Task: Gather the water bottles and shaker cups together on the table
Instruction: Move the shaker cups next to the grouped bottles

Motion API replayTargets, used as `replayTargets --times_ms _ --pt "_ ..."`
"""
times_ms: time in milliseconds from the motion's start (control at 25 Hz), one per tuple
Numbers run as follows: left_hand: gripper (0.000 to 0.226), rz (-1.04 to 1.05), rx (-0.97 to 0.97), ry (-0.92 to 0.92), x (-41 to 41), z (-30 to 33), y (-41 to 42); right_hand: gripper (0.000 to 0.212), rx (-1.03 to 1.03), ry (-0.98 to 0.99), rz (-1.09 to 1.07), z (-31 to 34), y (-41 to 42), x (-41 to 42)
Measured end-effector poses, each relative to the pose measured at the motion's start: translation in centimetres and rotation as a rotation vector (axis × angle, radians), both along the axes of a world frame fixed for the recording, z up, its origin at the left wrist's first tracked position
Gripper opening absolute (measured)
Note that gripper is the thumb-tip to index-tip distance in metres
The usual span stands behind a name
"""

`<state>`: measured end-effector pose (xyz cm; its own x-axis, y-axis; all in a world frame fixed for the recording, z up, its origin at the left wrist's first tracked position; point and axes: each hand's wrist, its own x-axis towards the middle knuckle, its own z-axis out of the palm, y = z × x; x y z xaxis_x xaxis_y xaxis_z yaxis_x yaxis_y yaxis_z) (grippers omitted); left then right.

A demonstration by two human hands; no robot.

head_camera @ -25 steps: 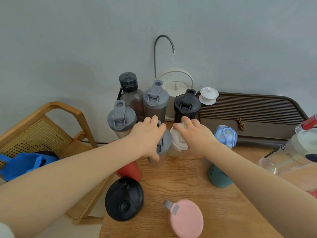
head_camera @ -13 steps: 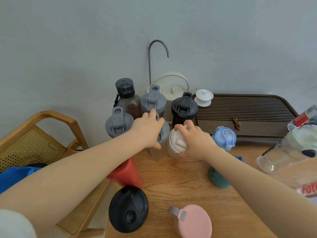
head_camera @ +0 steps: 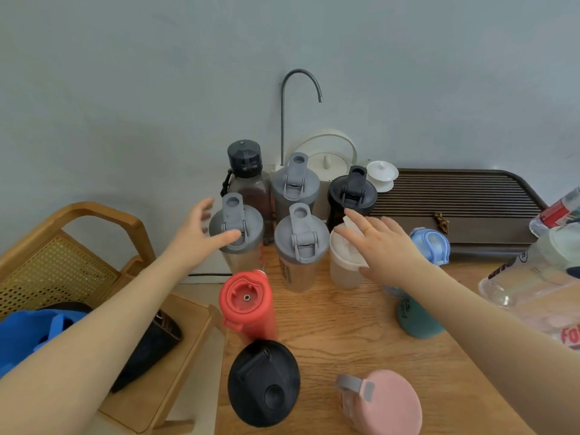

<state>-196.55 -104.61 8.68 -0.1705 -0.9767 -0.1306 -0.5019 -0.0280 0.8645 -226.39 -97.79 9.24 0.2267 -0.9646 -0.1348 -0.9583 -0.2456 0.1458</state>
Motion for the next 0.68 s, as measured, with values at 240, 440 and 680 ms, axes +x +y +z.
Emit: replayTargets --times_ms 240,440,680 --pt "0.117 -0.113 0.105 0.166 0.1 -3.0 -0.7 0.095 -0.035 -0.372 0.013 2.0 -0.4 6.0" --pt "0.096 -0.193 0.049 0.129 0.7 -3.1 -1.2 0.093 -0.092 -0.175 0.032 -0.1 -2.3 8.2" --pt "0.094 -0.248 0.042 0.146 0.4 -3.4 -2.1 0.078 -0.209 -0.143 -0.108 -2.0 -2.3 10.0"
